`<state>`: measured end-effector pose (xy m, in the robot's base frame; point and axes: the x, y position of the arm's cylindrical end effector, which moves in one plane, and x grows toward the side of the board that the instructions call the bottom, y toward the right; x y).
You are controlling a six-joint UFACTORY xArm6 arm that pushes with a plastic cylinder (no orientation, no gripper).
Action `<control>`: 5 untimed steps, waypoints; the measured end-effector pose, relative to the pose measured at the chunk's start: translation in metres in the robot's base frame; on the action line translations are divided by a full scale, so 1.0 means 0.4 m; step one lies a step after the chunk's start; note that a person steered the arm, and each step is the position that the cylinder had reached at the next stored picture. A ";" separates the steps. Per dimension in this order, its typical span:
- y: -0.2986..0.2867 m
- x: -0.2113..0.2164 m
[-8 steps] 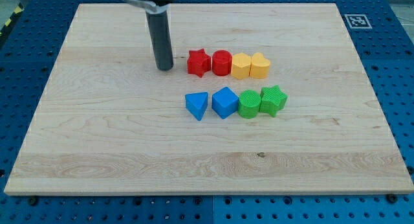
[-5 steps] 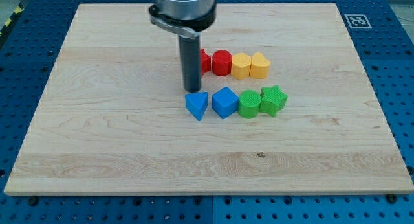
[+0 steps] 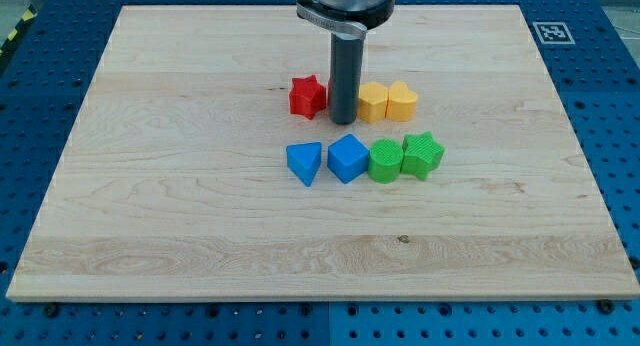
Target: Push the red circle above the yellow hexagon
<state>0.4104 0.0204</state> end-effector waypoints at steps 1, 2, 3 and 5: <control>-0.013 -0.022; -0.021 -0.056; -0.049 -0.059; -0.177 -0.134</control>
<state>0.3568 -0.0502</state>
